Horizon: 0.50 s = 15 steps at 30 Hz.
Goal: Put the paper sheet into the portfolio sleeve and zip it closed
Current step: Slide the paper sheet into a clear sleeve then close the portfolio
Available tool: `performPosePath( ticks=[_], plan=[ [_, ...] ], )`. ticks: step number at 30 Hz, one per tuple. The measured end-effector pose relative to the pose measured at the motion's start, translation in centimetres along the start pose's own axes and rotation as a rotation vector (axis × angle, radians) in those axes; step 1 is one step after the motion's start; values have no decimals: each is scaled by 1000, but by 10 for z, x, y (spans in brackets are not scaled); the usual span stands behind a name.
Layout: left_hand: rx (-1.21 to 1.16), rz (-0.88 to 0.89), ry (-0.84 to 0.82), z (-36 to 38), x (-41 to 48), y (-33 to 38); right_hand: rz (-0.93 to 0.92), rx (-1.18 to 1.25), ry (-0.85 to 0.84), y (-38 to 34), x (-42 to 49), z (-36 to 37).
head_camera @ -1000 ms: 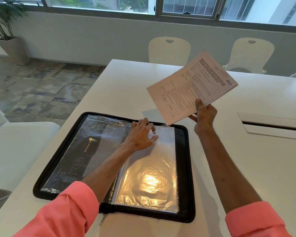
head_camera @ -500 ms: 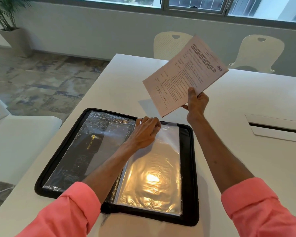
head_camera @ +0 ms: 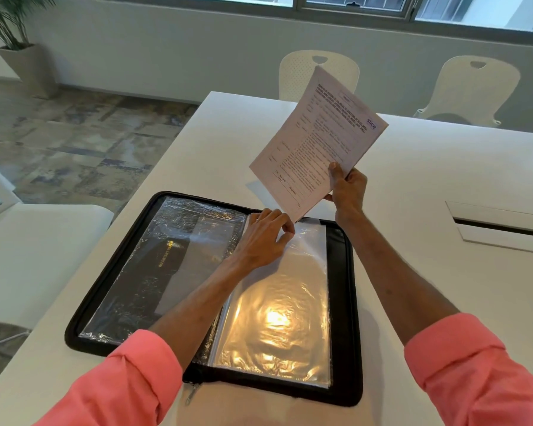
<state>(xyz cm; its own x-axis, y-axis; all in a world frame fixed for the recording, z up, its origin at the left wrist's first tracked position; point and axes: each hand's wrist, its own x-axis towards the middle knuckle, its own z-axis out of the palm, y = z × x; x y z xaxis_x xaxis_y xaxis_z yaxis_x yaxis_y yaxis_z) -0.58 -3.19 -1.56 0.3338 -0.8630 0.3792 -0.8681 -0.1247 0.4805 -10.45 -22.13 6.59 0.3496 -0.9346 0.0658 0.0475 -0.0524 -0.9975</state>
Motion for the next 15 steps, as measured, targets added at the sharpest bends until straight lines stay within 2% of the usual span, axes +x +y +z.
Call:
performPosePath(
  ticks=[15],
  plan=[
    [-31, -20, 16, 0, 1, 0, -7, -114, -117, -1, 1, -15]
  ],
)
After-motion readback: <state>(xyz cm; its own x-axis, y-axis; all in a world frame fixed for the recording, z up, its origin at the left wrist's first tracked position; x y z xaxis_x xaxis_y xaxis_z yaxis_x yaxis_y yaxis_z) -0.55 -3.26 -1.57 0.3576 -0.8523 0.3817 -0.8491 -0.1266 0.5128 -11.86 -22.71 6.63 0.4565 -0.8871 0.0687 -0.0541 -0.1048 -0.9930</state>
